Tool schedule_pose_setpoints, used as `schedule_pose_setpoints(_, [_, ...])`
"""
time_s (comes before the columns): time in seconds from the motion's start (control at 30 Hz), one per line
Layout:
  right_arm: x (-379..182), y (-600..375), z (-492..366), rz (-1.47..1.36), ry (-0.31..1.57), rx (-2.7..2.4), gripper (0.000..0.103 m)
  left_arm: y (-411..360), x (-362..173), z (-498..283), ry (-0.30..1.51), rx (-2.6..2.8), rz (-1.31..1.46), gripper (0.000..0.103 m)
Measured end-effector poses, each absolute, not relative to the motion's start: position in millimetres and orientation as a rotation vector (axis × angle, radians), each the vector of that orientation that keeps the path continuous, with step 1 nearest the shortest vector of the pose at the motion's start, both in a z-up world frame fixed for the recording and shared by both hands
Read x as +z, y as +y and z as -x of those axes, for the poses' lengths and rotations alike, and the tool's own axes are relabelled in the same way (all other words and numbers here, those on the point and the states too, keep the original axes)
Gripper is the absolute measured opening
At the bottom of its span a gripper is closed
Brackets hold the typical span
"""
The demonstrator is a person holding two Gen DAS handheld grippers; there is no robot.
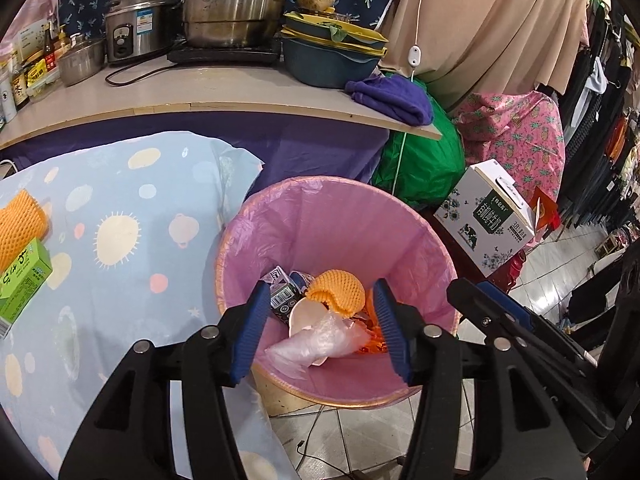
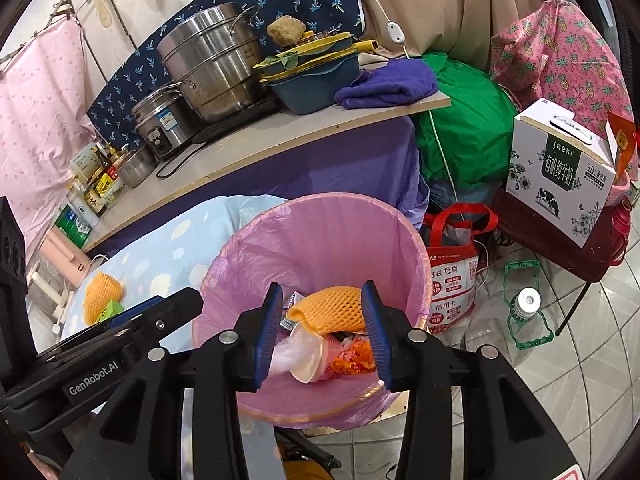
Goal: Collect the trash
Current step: 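Open both tools to drop the two plastic bags into the bin, then move both open tools back over the green box and foam net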
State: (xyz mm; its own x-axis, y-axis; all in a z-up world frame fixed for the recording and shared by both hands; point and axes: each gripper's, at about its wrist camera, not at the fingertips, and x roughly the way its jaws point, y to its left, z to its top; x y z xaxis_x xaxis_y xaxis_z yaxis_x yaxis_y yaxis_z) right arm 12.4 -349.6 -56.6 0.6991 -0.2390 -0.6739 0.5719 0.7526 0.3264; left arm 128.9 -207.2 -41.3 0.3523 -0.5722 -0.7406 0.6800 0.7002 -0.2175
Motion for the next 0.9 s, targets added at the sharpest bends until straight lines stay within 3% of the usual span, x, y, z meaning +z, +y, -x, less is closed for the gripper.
schedule_pose_setpoints(0.83, [-39.4, -317.4, -31.1, -0.504, 0.649, -0.417, 0.04, -170.7, -29.9, -140.4, 0.89, -0.774, -0.08, 0.051])
schedule_pose_setpoints(0.9, [-37.7, -313.8, -33.4, -0.5, 0.648, -0.41, 0.04, -163.5, -29.2, -142.7, 0.89, -0.763, -0.073, 0.055])
